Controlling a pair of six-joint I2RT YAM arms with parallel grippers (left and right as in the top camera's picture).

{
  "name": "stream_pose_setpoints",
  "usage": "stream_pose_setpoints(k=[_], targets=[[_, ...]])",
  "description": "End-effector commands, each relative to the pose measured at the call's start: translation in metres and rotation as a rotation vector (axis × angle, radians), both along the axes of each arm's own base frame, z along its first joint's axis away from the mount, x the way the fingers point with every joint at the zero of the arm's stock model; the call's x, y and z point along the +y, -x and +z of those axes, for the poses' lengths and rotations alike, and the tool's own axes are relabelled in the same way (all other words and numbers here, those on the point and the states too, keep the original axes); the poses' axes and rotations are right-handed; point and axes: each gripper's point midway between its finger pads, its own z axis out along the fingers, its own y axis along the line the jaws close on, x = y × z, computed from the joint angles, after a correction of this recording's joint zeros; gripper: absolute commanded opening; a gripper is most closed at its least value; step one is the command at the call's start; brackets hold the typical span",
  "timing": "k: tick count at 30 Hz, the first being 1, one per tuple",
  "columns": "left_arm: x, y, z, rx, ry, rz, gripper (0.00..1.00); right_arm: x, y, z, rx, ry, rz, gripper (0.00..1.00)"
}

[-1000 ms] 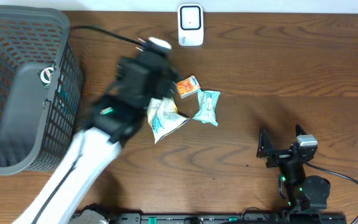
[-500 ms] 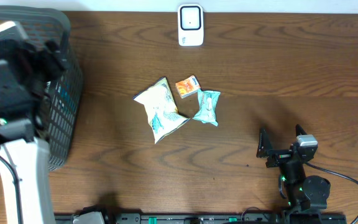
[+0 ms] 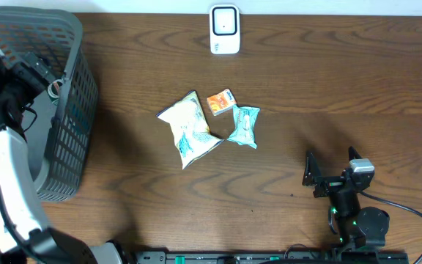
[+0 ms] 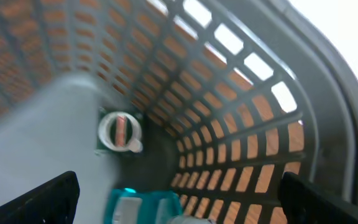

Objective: Scan the item barcode
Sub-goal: 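Release the white bag and raise the left gripper, then reach the left gripper into the basket toward the teal mouthwash bottle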

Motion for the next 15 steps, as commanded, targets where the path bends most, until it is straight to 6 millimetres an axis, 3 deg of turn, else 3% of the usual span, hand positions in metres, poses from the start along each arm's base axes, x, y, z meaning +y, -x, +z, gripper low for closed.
stream_pose_setpoints(k=[1, 8, 15], targets=[[-0.017, -0.013, -0.008, -0.028, 0.142, -0.121, 0.98, 0.002, 0.000, -0.002, 0.007, -0.010, 0.008, 0.99], [-0.015, -0.027, -0.012, 0.000, 0.225, -0.132, 0.98, 0.002, 0.000, -0.002, 0.007, -0.010, 0.008, 0.99], [-0.018, -0.020, -0.020, 0.051, 0.262, -0.123, 0.98, 0.002, 0.000, -0.002, 0.007, -0.010, 0.008, 0.99]])
